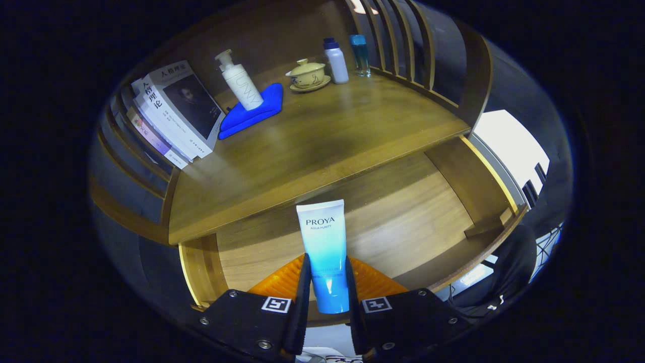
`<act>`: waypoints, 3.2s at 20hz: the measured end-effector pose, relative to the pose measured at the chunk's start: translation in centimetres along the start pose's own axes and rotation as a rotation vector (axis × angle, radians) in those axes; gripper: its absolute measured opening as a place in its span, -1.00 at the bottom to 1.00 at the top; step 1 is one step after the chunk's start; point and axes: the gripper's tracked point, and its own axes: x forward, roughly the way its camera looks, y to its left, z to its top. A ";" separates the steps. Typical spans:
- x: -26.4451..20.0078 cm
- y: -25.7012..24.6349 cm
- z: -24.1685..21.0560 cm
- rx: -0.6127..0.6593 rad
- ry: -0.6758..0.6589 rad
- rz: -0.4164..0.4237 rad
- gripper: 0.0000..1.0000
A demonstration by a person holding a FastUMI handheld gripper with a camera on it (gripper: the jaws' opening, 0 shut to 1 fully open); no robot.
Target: Pull open the drawer, take out the items inside it, and place them on the countertop above the cabinet.
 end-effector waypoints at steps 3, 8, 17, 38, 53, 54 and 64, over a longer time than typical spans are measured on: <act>-0.9 -0.3 0.2 0.029 -0.006 0.000 -0.26; -2.5 -0.3 1.5 0.011 -0.056 -0.001 -0.26; -1.1 3.1 8.0 -0.179 -0.216 0.066 -0.26; 5.4 7.4 15.1 -0.441 -0.357 0.161 0.45; -7.1 3.8 7.6 -0.427 -0.746 0.250 0.89; -8.0 3.6 6.9 -0.414 -0.772 0.261 0.89; -9.7 -1.3 -1.4 -0.389 -0.861 0.263 0.89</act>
